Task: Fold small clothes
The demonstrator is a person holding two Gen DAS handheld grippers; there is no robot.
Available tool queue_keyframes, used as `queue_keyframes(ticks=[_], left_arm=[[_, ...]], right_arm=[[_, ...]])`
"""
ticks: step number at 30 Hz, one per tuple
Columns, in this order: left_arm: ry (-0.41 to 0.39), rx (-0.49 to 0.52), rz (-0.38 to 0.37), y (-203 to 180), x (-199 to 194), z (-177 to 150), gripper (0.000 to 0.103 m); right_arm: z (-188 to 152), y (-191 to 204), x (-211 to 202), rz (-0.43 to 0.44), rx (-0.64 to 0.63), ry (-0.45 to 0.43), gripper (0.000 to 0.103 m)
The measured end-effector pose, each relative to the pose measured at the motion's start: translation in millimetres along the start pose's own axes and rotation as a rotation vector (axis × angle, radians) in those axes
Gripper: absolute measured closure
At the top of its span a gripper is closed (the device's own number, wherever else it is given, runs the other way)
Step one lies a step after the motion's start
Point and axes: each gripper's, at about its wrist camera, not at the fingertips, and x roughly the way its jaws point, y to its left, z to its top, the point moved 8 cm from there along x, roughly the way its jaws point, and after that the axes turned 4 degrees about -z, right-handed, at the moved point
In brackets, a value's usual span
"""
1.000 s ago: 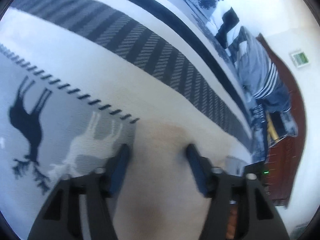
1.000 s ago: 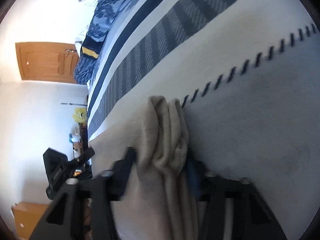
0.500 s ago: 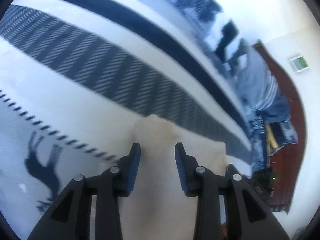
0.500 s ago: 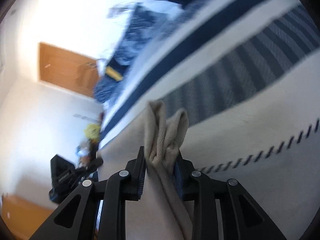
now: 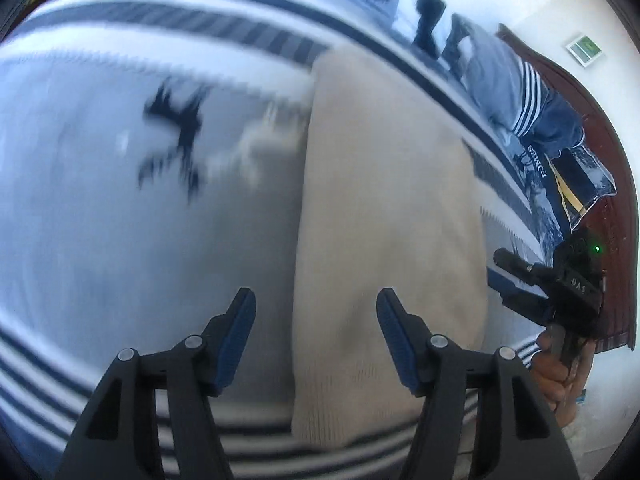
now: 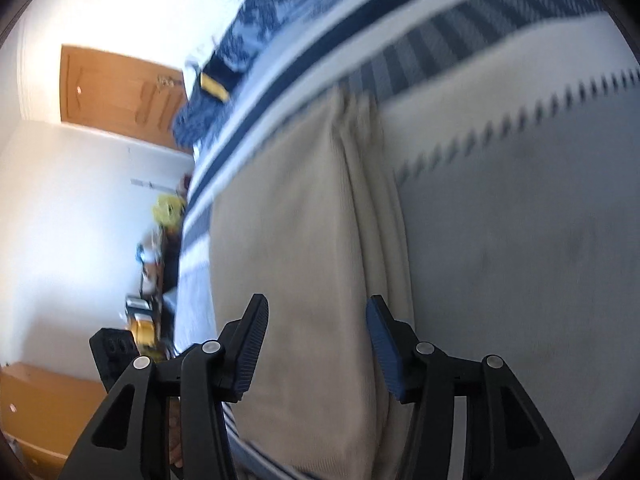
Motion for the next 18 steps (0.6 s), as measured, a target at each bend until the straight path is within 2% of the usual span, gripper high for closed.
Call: queue_keyframes(ticks=[3,5,7,9,11,12,13,14,16,18], left_arm=[[0.019,-0.039,-0.011,8,-2,-24,0.041],[0.027,-0.062,-0.042,8,-3,-35,0.041],[0.046,-0.084,-0.036,11,0,-44,0.041],[0.053,-0.083,-0.042,9,2,-52,0.041],[0.05,-0.086,-0.032,8,5,-55,0.052],[0.056,-0.088,-0.041,6,6,-55,0.075],[0.063,-0.098,-0.059,3,7,-55,0.082],[0.044,-0.114,-0.065,2,2,-53,0.083],[0.008,-0.094,-0.07,-1,-7,-53,0.084],[-0.001,-0.007,-0.006,-2,-5,-57,0.084]], right_arm=[[-29,-14,-10,-0.038,0.041,0.006,0.047],[-51,-23,-22,-0.005,0.09,0.006,0.045],[-74,-31,-31,0.023,0.132,0.015,0.038],[-92,-32,-24,0.049,0.153,0.054,0.037],[-95,-31,-8,0.03,0.13,0.075,0.039],[-96,-32,0,0.003,0.122,0.077,0.043],[-96,-36,5,-0.018,0.129,0.074,0.07],[-97,-36,6,-0.017,0.141,0.084,0.095],[-96,-39,-5,-0.023,0.164,0.055,0.097],[-96,-35,-11,-0.112,0.1,0.042,0.098]])
